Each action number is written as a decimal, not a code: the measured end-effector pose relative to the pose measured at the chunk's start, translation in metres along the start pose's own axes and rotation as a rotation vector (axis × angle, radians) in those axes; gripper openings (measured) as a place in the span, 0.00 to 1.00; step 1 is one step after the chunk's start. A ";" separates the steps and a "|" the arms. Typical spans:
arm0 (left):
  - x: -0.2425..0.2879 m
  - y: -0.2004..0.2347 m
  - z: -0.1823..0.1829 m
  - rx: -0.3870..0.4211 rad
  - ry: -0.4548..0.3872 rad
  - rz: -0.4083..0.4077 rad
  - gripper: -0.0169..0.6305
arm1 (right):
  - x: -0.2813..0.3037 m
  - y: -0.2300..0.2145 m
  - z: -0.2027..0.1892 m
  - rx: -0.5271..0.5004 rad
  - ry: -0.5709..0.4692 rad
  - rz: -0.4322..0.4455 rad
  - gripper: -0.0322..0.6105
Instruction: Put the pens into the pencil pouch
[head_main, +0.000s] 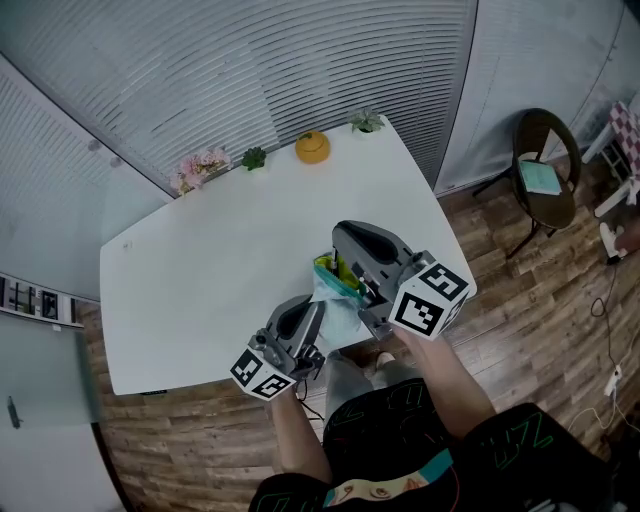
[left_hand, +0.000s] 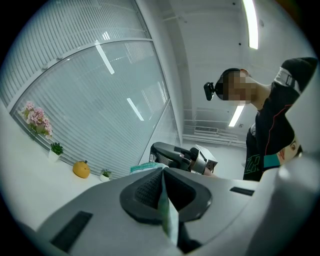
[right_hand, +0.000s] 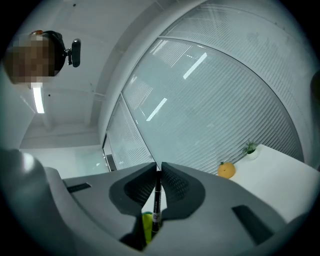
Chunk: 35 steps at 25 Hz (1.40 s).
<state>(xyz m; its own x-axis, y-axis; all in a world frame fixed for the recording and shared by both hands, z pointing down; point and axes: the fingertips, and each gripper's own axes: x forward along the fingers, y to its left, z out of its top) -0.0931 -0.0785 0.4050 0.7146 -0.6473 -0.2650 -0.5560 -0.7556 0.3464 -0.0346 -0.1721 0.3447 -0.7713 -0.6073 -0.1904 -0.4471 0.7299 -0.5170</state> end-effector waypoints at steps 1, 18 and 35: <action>0.000 0.001 0.001 0.002 -0.002 0.003 0.03 | 0.000 0.000 -0.003 -0.006 0.020 0.007 0.10; 0.010 0.001 0.000 0.044 0.034 0.013 0.03 | -0.010 -0.001 -0.052 -0.114 0.438 0.065 0.10; 0.018 0.004 0.009 0.070 0.036 0.026 0.03 | -0.019 -0.011 -0.063 -0.222 0.550 0.057 0.12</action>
<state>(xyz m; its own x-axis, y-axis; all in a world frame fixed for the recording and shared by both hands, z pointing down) -0.0862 -0.0944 0.3940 0.7136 -0.6639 -0.2235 -0.6020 -0.7443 0.2891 -0.0433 -0.1494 0.4064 -0.8920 -0.3563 0.2784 -0.4359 0.8409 -0.3206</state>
